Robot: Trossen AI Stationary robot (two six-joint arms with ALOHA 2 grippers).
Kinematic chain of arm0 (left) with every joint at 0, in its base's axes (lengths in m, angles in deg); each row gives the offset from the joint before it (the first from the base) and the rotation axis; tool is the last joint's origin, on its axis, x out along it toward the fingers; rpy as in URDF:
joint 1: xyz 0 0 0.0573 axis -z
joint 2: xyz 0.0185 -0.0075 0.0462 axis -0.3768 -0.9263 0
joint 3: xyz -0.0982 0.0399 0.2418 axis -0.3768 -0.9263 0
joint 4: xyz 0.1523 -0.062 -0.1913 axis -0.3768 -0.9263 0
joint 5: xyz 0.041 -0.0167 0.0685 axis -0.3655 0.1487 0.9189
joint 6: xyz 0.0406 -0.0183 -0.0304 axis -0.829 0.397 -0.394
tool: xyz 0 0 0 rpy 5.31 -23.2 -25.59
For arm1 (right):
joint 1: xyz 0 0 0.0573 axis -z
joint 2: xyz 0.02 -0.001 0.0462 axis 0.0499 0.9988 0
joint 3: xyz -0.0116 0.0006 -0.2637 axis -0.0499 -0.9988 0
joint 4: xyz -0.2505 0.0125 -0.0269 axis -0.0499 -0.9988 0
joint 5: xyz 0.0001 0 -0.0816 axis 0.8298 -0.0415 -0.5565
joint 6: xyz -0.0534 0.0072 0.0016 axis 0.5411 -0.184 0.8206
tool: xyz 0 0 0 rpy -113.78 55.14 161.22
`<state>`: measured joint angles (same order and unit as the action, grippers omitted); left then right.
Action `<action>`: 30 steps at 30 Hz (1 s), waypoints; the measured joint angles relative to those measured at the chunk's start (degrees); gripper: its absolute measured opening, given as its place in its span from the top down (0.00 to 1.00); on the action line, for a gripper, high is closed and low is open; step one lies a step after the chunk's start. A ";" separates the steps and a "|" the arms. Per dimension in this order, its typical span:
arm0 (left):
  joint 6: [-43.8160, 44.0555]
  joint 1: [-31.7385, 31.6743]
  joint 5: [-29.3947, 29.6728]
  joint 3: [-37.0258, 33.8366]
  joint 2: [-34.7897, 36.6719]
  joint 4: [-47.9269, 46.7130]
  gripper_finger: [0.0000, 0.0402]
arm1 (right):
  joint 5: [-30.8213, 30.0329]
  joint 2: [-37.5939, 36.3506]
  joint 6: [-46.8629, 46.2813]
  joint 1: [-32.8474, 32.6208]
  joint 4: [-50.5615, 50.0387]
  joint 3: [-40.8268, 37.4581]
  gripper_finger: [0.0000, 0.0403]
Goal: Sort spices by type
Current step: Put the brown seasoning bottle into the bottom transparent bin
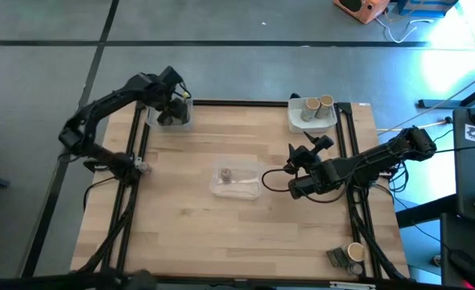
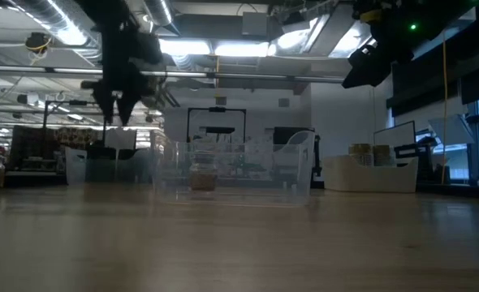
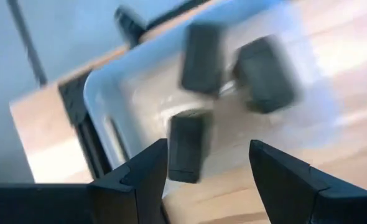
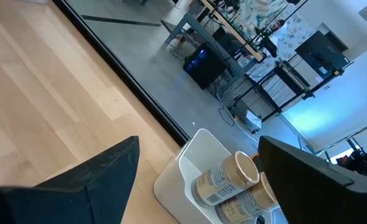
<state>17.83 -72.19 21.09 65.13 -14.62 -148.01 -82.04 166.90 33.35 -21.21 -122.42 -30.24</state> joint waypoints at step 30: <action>4.76 34.14 -3.93 -1.26 6.11 -2.69 0.48 | -0.09 0.00 0.04 0.00 0.07 0.00 0.19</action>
<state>22.58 -38.05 17.16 63.88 -8.51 -150.69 -82.13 166.90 33.39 -21.21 -122.36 -30.24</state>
